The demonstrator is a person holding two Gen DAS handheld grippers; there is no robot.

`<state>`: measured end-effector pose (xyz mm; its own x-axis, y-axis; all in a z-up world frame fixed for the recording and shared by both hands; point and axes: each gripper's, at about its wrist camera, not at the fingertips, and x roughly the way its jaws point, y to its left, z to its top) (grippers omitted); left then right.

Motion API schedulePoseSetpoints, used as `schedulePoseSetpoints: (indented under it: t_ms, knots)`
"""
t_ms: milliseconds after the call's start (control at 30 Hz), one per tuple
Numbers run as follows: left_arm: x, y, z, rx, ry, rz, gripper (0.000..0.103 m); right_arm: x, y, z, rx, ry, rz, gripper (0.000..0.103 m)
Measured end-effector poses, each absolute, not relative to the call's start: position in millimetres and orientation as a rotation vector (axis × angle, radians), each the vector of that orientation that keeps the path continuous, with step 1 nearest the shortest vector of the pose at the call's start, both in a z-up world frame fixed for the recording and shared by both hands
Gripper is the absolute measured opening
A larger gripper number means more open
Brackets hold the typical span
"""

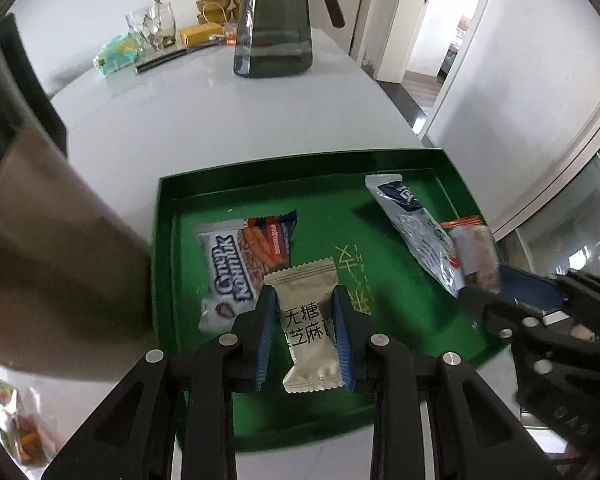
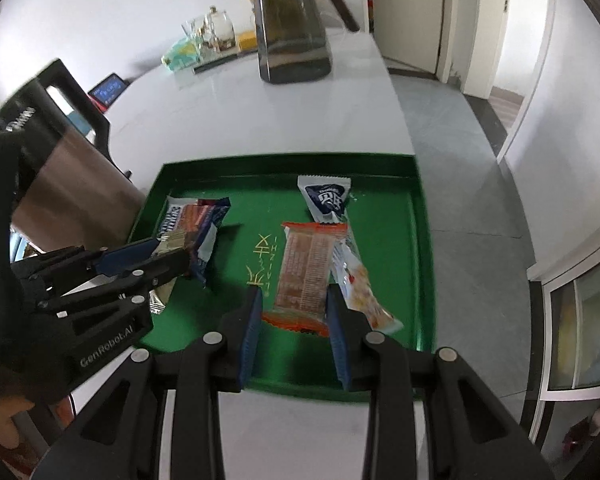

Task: Organize snacks
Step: 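Carry both held packets over the green tray and lower them, then open both tools to drop the sesame packet and wafer bar into the tray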

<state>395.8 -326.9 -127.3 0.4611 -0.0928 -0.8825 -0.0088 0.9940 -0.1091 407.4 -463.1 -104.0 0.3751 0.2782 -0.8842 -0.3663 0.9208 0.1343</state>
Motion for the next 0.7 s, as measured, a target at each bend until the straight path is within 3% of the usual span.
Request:
schedulePoseSetpoints:
  t_ms: [400, 700]
  knots:
    - [413, -332, -147, -0.045, 1.088, -0.052, 0.024, 437, -454, -148, -0.127, 1.205, 0.420, 0.000]
    - [410, -331, -147, -0.056, 1.081, -0.054, 0.025, 440, -457, -148, -0.110, 1.211, 0.412, 0.002]
